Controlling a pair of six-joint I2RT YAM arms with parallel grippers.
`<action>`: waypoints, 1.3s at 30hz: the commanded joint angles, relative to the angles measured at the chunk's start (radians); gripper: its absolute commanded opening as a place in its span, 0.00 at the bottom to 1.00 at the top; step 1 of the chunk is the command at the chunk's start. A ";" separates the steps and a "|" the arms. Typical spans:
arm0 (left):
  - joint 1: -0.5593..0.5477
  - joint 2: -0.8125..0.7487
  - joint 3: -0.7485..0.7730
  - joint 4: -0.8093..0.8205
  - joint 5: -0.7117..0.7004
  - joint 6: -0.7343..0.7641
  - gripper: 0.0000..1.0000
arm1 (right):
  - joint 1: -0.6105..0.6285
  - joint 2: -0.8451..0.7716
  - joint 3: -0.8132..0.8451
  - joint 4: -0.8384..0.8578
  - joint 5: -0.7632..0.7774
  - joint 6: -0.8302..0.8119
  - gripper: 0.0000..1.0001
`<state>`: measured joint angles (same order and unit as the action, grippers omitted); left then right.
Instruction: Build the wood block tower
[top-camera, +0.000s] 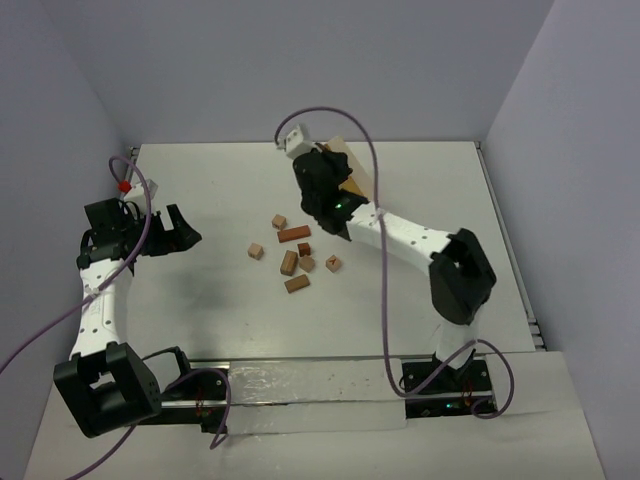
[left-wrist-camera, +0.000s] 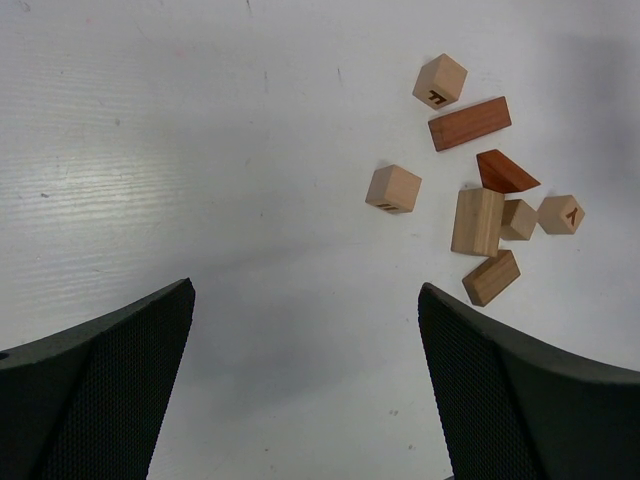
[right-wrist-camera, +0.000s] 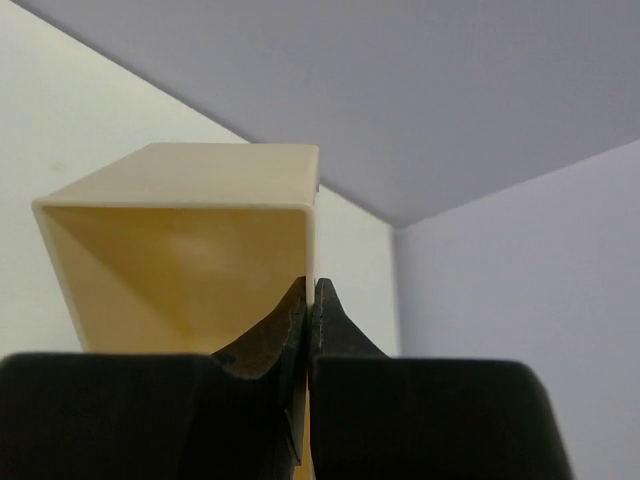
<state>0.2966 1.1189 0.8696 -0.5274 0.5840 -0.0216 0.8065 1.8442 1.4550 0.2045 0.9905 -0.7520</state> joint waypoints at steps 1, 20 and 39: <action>0.007 -0.007 0.017 0.037 0.036 0.010 0.99 | -0.053 -0.112 0.026 -0.618 -0.322 0.490 0.00; 0.003 0.004 0.014 0.041 0.077 0.049 0.99 | -0.736 -0.143 0.058 -0.923 -0.918 0.387 0.00; -0.002 0.021 0.004 0.045 0.069 0.045 0.99 | -1.018 0.272 0.479 -1.054 -1.116 0.411 0.00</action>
<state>0.2962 1.1331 0.8680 -0.5189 0.6338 0.0093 -0.2138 2.0710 1.8467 -0.8628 -0.0959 -0.3869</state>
